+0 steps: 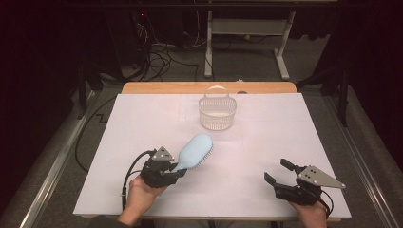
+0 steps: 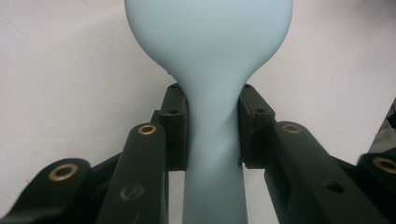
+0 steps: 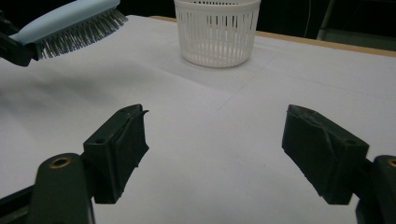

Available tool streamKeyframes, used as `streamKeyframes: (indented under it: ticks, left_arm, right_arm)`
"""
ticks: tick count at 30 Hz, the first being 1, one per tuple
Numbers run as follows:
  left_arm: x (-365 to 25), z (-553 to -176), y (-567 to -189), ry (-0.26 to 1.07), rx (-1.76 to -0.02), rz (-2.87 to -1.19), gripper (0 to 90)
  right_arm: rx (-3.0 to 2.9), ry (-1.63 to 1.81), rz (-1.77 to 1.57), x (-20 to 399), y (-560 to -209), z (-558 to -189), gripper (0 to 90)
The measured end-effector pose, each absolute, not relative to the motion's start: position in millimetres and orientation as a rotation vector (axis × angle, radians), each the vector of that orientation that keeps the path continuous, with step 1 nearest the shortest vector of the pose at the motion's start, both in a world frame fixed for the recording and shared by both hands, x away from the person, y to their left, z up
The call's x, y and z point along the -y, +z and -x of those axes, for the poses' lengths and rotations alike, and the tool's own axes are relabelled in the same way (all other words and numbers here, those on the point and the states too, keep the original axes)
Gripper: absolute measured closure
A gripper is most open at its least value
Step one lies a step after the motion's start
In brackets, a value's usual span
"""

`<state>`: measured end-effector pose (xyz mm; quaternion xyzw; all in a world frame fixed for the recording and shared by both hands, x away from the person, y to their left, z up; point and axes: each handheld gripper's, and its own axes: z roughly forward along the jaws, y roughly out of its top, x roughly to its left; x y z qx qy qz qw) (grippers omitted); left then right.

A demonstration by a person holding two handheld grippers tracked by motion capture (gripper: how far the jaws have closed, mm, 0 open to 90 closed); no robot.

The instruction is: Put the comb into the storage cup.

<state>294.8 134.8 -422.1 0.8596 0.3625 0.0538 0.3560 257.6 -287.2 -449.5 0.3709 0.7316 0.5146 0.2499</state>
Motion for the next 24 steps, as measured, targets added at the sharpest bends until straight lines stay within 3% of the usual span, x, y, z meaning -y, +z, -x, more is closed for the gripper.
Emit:
streamKeyframes:
  ticks: [24]
  left_arm:
    - [-117.8,-293.6,-420.6,0.127,-0.884,-2.228,67.3]
  right_arm:
    - [-2.017,1.489,-0.963,259.3,-446.9,-258.4,18.9]
